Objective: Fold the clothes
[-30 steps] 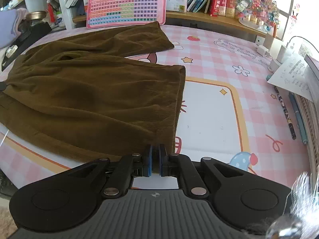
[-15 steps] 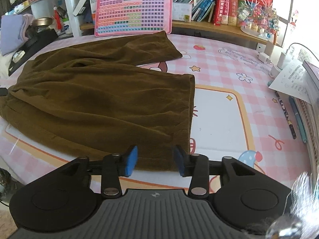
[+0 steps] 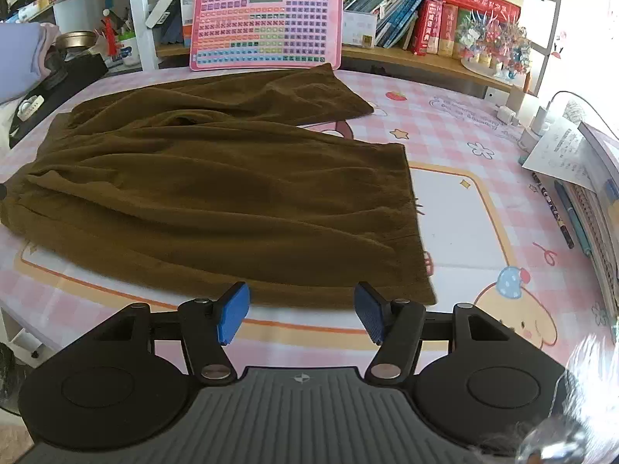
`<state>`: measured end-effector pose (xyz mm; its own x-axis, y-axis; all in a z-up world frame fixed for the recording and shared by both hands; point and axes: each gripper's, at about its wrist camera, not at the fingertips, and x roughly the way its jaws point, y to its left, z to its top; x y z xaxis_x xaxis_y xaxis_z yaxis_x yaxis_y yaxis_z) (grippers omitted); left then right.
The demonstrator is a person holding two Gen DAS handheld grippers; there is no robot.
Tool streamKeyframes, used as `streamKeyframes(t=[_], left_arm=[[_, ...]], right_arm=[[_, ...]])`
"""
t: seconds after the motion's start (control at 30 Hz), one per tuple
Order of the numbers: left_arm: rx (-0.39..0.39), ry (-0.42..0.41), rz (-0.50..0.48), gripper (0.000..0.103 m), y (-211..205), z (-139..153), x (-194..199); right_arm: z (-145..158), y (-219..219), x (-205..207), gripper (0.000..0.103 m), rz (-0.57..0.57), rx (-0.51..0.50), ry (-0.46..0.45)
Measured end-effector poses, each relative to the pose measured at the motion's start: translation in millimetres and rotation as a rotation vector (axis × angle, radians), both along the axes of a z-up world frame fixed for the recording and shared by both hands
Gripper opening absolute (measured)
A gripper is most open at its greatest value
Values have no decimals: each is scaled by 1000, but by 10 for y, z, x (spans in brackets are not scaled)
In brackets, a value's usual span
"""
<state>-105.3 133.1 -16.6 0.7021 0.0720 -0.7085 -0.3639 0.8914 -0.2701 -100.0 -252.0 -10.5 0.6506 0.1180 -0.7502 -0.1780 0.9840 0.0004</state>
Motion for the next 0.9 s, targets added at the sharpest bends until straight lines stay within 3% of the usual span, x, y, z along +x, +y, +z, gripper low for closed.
streamKeyframes(t=[0.1,0.3,0.43,0.47,0.6,0.8,0.9], left_arm=[[-39,-10,19,60,170,-13,-30],[-221,-12,71,58,478,-147,3],[-336,-9,98,55,613,-262,50],[-356,-11,110,48,632,-291,70],[-331,-7,123,11,680,-337,142],[-229,-9,75,11,741,-293,218],[-184,-12,52,16,763,-270,240]], right_arm=[[30,125,-77,58,-13,-14,-8],[88,267,-213,58,-52,-44,-22],[120,304,-305,58,-81,-65,-28],[128,308,-328,58,-89,-71,-30],[148,300,-381,58,-121,-82,-33],[159,294,-415,58,-147,-90,-32],[151,305,-405,58,-152,-87,-28]])
